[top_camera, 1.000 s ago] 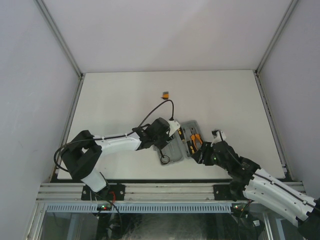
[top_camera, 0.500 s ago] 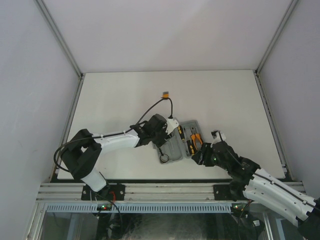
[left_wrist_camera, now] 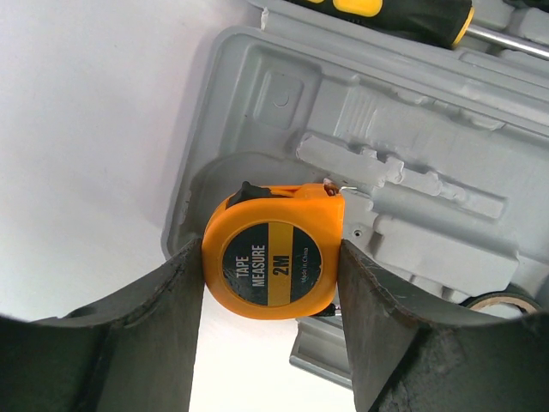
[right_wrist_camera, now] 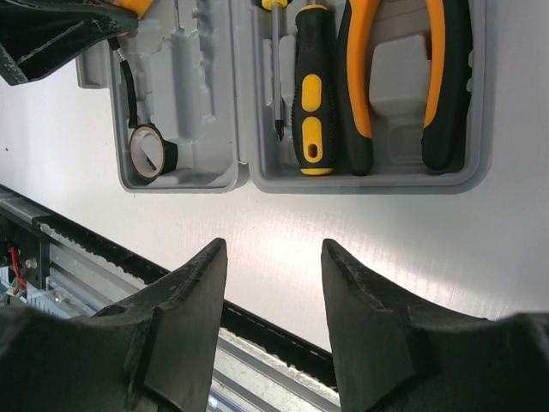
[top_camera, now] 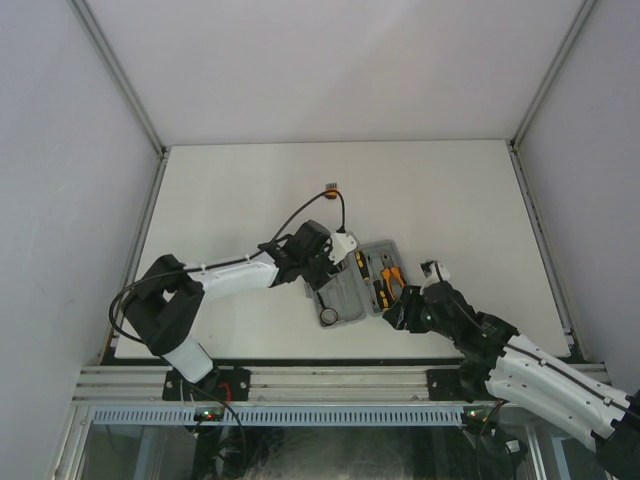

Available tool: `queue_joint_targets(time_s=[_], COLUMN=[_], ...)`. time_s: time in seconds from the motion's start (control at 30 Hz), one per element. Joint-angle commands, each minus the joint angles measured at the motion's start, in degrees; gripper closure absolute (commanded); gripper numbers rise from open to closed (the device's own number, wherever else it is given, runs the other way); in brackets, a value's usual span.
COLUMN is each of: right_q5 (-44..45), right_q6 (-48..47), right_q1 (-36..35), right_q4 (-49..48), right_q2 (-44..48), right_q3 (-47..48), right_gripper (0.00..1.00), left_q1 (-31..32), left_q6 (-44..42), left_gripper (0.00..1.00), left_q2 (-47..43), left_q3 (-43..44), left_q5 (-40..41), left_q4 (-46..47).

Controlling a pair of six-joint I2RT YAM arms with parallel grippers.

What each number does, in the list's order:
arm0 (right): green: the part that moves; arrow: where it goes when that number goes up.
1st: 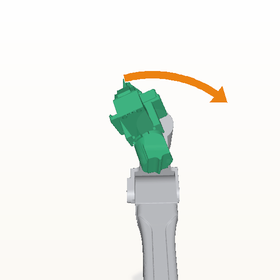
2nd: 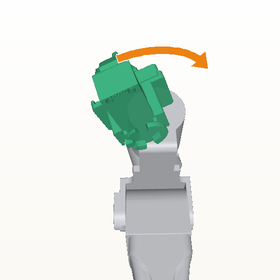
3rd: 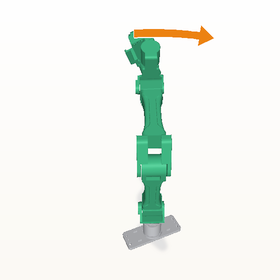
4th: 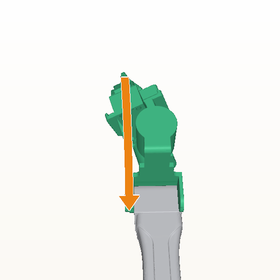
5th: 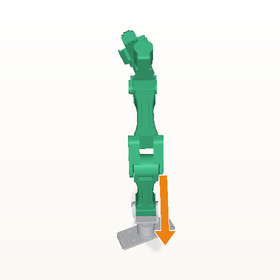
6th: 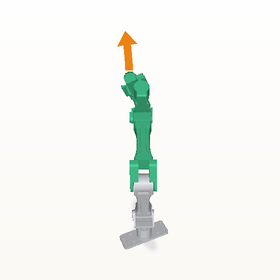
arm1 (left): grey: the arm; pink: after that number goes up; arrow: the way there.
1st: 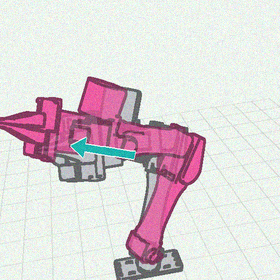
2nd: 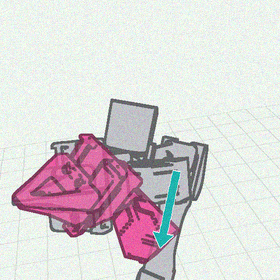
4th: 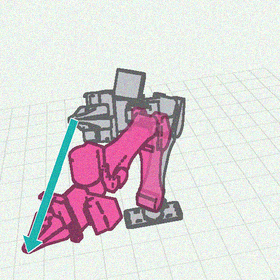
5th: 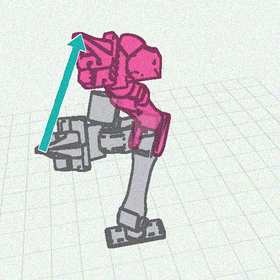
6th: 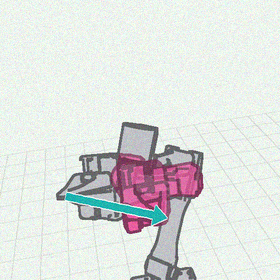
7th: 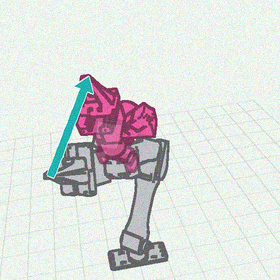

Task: Sort the tools into containers
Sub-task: Place the engineering item in the storage box.

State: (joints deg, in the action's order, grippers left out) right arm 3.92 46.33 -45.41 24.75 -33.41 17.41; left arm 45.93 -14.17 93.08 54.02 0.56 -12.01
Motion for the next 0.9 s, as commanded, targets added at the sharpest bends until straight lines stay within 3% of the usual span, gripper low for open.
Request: queue_joint_targets(time_s=[0.0,0.43,0.87], right_q5=[-0.21,-0.52,-0.85], right_q6=[0.29,0.28,0.61], right_q1=[0.04,-0.02,-0.03], right_q4=[-1.24,-1.87,-2.32], right_q2=[-0.50,-1.34,-1.60], right_q3=[2.47,2.51,2.46], right_gripper=[0.52,0.52,0.52], left_q1=[-0.75,-2.05,-2.16], left_q6=[-1.81,-3.00,-2.75], left_gripper=[0.93,0.88,0.64], left_q2=[0.43,2.82,3.43], left_q3=[3.95,5.11,5.05], left_q5=[-1.15,-0.24,-1.41], left_q4=[0.30,-0.63,-1.17])
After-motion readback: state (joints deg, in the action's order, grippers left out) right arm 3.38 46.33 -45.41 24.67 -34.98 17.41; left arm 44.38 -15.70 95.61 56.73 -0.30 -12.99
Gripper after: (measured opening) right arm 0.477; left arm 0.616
